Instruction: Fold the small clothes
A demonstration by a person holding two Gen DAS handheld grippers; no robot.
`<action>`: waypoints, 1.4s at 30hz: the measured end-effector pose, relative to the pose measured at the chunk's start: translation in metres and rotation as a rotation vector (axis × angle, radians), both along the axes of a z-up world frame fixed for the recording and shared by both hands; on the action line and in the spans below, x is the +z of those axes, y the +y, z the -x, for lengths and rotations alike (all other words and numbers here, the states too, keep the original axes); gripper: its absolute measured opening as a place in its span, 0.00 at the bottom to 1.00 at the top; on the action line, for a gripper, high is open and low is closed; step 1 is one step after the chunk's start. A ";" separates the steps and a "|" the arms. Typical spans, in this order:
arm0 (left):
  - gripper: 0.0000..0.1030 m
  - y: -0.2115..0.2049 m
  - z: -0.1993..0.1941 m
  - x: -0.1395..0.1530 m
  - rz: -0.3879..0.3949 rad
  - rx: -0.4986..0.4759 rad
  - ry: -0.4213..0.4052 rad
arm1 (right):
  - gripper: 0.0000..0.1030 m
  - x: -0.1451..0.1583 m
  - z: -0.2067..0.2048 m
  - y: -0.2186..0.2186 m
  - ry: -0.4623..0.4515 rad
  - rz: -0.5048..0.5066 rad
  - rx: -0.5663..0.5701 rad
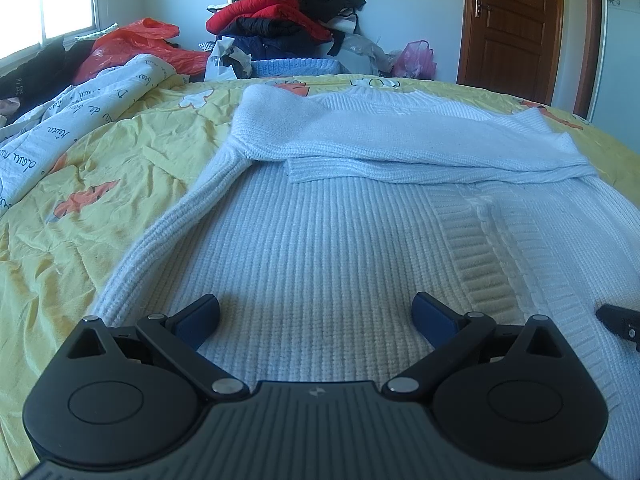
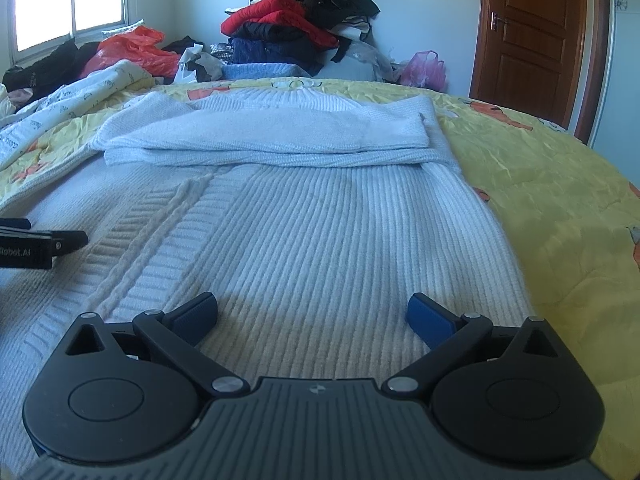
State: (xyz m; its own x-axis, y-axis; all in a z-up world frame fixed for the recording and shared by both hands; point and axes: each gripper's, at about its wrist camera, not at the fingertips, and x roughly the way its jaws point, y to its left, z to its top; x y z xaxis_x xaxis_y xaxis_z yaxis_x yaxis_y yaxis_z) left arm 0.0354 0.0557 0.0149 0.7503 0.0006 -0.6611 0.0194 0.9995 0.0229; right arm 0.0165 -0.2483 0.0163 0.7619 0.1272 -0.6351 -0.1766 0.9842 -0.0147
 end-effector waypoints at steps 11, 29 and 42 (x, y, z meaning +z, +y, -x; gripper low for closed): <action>1.00 0.000 0.000 0.000 0.000 0.000 0.000 | 0.99 -0.002 0.014 -0.002 -0.014 -0.008 0.003; 1.00 0.000 0.000 0.000 0.001 -0.001 0.000 | 1.00 -0.002 0.014 -0.002 -0.014 -0.010 0.003; 1.00 0.000 0.000 0.000 0.000 0.000 -0.001 | 0.98 -0.001 0.014 -0.002 -0.012 -0.017 0.009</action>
